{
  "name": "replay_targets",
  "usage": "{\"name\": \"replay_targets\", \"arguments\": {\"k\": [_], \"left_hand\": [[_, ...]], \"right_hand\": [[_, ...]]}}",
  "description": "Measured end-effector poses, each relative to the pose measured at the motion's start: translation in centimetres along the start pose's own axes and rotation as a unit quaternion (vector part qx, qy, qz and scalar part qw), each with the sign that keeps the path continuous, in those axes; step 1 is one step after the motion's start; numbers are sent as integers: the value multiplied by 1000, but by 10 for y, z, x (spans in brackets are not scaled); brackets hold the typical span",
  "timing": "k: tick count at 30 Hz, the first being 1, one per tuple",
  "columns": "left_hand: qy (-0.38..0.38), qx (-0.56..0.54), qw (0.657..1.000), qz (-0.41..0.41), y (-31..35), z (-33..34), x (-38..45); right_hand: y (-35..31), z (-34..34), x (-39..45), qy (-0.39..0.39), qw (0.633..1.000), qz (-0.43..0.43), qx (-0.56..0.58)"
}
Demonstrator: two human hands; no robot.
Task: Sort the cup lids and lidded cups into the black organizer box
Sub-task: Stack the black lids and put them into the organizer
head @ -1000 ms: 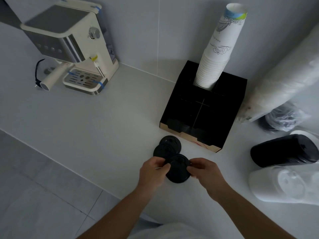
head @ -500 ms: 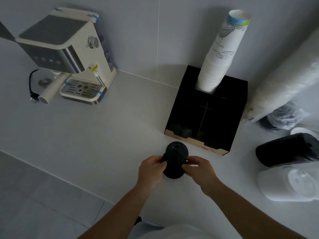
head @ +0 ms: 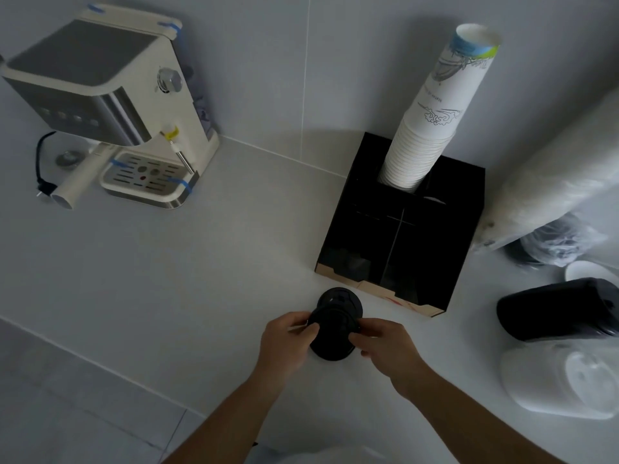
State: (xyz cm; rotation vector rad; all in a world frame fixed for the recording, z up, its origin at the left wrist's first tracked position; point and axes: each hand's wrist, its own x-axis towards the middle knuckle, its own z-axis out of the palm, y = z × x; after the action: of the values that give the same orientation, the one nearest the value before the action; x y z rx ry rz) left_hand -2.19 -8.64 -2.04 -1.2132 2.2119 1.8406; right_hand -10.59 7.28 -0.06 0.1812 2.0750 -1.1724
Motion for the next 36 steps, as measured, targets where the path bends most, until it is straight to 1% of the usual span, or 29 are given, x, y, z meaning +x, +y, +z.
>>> {"name": "replay_targets", "arguments": {"k": [4, 8, 13, 16, 20, 29, 33, 36], "left_hand": [[-5, 0, 1000, 2, 3, 3, 5], [-18, -17, 1000, -5, 11, 8, 12], [-21, -5, 1000, 3, 22, 16, 24], [-27, 36, 999, 9, 27, 21, 32], [-46, 90, 995, 12, 26, 25, 39], [-58, 132, 989, -11, 22, 27, 51], [-59, 169, 984, -1, 21, 27, 55], [-68, 202, 977, 4, 21, 26, 57]], "right_hand": [[-2, -7, 2, -2, 1000, -7, 23], [-7, -9, 9, 10, 999, -8, 43], [-16, -12, 24, 30, 998, -7, 47], [-20, -13, 32, 35, 998, -7, 48], [-20, -10, 40, 38, 999, -3, 16], [-19, -6, 45, 44, 999, -9, -28], [-18, -6, 47, 32, 998, -19, -52], [-15, -4, 47, 40, 998, -11, -40]]}}
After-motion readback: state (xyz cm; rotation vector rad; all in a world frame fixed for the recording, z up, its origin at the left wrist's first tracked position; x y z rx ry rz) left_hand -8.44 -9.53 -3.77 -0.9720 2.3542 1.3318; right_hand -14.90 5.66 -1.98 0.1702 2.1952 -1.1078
